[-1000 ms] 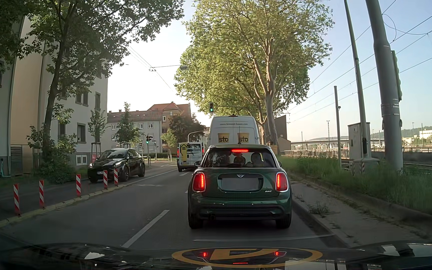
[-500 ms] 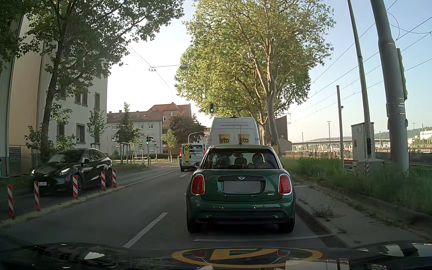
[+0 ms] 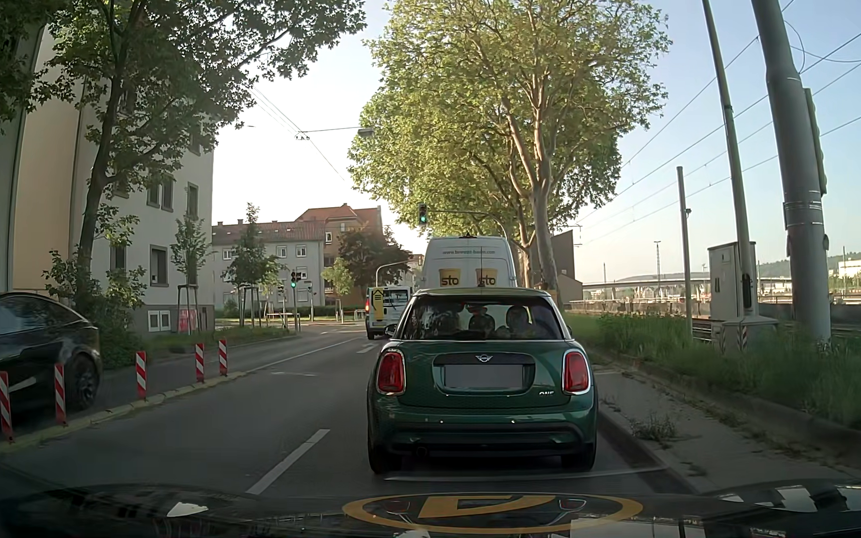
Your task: Follow the waypoints while adhering to traffic rules and regulations
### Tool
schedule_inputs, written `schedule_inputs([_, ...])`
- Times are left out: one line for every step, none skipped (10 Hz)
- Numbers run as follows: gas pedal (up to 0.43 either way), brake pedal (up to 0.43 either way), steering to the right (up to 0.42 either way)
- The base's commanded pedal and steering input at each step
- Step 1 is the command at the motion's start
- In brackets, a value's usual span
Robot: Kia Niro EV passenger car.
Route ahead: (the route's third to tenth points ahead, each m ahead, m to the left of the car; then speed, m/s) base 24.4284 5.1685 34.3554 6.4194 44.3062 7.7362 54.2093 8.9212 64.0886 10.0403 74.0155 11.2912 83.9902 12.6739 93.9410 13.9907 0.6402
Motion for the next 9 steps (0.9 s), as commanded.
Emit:
schedule_inputs([0.000, 0.134, -0.031])
schedule_inputs([0.000, 0.140, -0.030])
schedule_inputs([0.000, 0.146, -0.028])
schedule_inputs([0.000, 0.146, -0.026])
schedule_inputs([0.000, 0.146, -0.025])
schedule_inputs([0.000, 0.146, -0.025])
schedule_inputs([0.000, 0.146, -0.025])
schedule_inputs([0.000, 0.146, -0.025])
schedule_inputs([0.000, 0.146, -0.024])
